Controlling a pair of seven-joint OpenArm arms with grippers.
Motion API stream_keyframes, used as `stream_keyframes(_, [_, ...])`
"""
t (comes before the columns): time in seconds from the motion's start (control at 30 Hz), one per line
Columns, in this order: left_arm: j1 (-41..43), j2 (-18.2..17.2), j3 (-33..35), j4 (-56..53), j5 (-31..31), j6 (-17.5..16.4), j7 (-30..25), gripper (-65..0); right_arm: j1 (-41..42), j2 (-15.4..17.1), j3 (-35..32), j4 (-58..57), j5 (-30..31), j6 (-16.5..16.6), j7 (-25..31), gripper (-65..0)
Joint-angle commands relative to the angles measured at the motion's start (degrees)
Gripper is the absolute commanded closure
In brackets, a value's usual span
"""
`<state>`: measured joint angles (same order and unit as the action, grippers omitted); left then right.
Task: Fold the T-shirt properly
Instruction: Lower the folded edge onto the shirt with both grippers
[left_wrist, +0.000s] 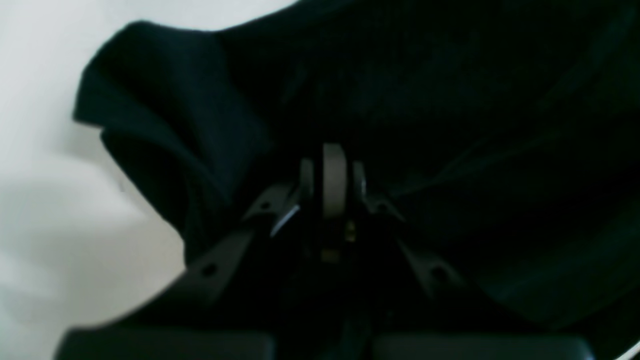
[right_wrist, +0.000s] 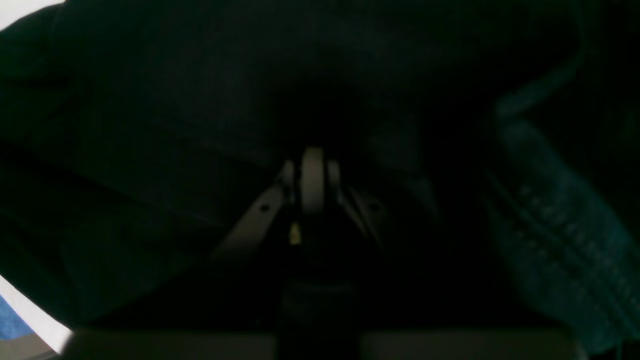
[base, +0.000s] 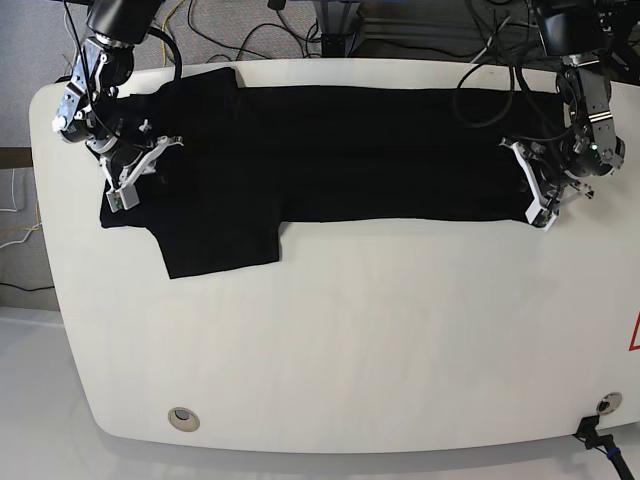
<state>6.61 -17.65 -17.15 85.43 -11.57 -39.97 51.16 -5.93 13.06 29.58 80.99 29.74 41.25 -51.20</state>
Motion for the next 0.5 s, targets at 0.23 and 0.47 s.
stream_keyframes(0.23, [-4.99, -1.12, 0.49, -3.98, 3.00, -0.03, 4.36, 0.0, 3.87, 0.87, 0.09, -2.53, -3.93, -1.25, -1.33, 0.0])
stream_keyframes(0.47, [-7.53, -1.56, 0.14, -2.66, 2.83, -0.03, 4.36, 0.0, 6.15, 1.14, 0.53, 6.97, -3.41, -1.25, -7.57, 0.0])
